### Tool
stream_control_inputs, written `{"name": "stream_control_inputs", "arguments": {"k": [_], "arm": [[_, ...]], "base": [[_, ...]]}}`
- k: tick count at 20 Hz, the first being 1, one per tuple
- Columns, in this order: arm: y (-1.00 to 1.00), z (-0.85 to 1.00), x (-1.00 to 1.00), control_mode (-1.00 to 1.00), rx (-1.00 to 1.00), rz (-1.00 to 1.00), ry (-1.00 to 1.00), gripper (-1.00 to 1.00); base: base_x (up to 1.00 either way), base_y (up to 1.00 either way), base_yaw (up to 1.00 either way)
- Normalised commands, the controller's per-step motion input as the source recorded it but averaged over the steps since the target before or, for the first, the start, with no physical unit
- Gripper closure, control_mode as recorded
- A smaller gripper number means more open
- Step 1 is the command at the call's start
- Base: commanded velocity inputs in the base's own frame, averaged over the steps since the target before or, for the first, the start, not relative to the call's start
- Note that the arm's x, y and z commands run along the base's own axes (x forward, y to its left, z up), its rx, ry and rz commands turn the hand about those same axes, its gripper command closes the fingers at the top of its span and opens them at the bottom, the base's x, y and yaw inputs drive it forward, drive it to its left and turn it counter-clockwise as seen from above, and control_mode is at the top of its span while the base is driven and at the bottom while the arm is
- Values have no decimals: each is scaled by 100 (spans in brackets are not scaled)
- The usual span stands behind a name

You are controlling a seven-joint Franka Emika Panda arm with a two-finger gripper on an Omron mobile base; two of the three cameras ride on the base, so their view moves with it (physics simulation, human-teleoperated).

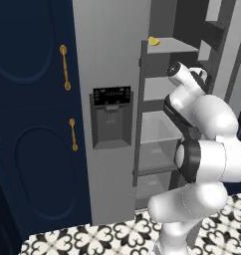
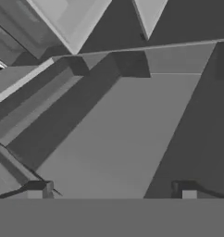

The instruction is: Grab a lemon wedge from the fridge and one ice cube from the ice bowl, and put them in the glass of lemonade.

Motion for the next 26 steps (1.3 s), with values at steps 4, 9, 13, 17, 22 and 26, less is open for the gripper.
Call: {"name": "stream_control_inputs", "arguments": {"k": [4, 9, 13, 17, 22, 26], "arm": [[-94, -34, -100, -100, 1, -12, -12, -100], [7, 1, -97, -100, 0, 0, -38, -100], [85, 36, -84, -100, 0, 2, -51, -100], [100, 45, -83, -100, 6, 0, -53, -100], [100, 20, -69, -100, 30, 0, -39, -100], [100, 1, -53, -100, 52, 0, -29, -100]], "base": [[0, 0, 0], [0, 0, 0], [0, 0, 0], [0, 0, 0], [0, 0, 0], [0, 0, 0]]}}
